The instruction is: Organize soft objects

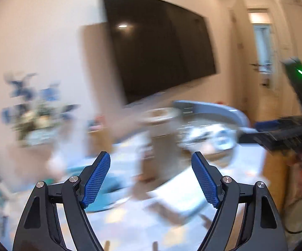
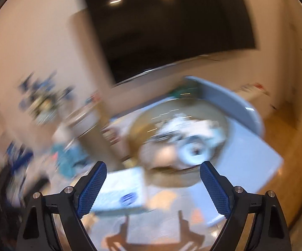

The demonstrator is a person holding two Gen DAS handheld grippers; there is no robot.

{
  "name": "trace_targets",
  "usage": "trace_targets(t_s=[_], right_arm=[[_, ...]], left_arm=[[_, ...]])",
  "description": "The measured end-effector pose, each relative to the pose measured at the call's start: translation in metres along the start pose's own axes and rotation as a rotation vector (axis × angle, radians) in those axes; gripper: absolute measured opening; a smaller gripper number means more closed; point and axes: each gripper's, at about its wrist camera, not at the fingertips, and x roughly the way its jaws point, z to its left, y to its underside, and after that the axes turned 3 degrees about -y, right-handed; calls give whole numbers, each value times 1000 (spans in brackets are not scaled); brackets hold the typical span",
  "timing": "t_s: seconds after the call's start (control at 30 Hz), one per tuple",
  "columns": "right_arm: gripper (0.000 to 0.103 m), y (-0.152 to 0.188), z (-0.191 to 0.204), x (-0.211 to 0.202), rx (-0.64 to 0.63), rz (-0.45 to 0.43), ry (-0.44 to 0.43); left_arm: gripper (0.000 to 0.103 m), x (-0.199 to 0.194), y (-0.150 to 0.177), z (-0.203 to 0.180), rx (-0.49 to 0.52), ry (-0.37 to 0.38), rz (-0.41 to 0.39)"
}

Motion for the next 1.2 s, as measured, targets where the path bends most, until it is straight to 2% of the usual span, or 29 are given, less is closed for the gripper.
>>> trace_targets(t_s=[0.13, 0.23, 0.27, 0.3, 0.33, 0.37, 0.4, 0.47, 0.57, 0.67, 0.73, 0.8, 0.87, 0.9, 1.13, 1.2], right_arm=[[90, 25, 85, 22, -260, 23, 0], [90, 42, 146, 45, -394, 33, -33], [90, 46, 165, 54, -414, 39, -72], [90, 49, 177, 63, -419, 48, -111], [92, 52, 194, 77, -414, 69, -170], [102, 55, 211, 94, -403, 105, -219], [103, 59, 224, 112, -398, 137, -248], [103, 69, 256, 151, -400, 194, -278], [103, 83, 285, 196, -398, 222, -227], [103, 106, 304, 228, -467, 189, -78], [103, 112, 301, 247, -466, 241, -1], [103, 106, 294, 252, -424, 244, 1], [103, 100, 281, 256, -355, 257, 0], [103, 96, 273, 257, -325, 272, 0], [103, 85, 244, 274, -157, 348, -36], [103, 85, 241, 270, -144, 335, -32]], left_arm=[[80, -24, 22, 82, -76, -260, 22], [84, -32, 45, 141, -132, -474, 87], [85, -34, 57, 166, -168, -521, 123], [87, -36, 64, 180, -194, -533, 154], [88, -32, 76, 202, -239, -530, 211], [91, -25, 92, 217, -278, -505, 256], [97, -15, 103, 227, -300, -482, 290], [98, 17, 135, 241, -308, -466, 393], [97, 55, 175, 235, -283, -464, 429], [97, 75, 206, 233, -350, -385, 466], [97, 83, 210, 236, -366, -358, 525], [98, 84, 211, 239, -385, -367, 531], [98, 94, 219, 242, -409, -360, 603], [98, 96, 220, 244, -416, -353, 615], [98, 94, 219, 238, -404, -344, 594], [98, 92, 217, 237, -396, -344, 574]])
